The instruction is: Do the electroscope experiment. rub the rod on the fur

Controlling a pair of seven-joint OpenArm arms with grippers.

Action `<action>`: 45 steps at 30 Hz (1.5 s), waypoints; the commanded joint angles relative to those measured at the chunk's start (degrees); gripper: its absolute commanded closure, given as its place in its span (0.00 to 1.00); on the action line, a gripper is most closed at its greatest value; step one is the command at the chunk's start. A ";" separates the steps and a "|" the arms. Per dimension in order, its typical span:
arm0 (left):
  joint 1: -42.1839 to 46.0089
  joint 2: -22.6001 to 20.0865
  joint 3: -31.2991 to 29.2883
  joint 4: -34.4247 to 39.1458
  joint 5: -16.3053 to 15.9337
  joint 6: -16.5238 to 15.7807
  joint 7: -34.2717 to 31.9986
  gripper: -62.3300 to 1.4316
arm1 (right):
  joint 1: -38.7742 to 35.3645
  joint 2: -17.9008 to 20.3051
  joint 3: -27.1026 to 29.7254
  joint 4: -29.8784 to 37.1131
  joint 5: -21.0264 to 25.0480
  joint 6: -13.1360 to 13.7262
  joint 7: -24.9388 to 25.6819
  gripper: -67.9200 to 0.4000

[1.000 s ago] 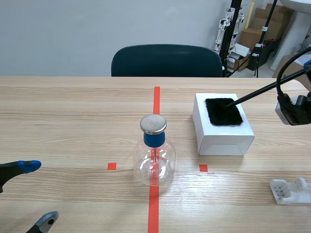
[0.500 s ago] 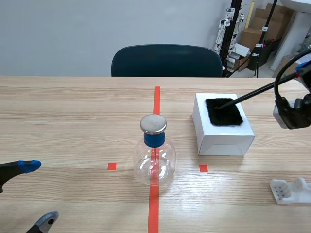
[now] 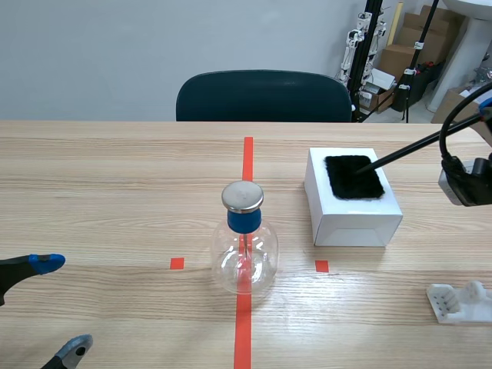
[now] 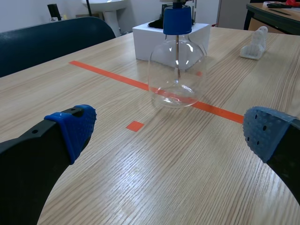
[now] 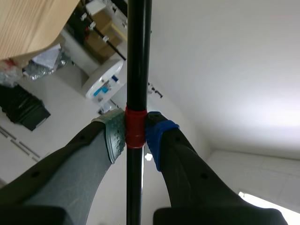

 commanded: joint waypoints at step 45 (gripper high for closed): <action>0.00 -0.52 -0.37 1.09 -0.79 0.11 -2.64 0.00 | 0.87 0.94 0.07 0.26 -1.11 0.39 9.29 0.92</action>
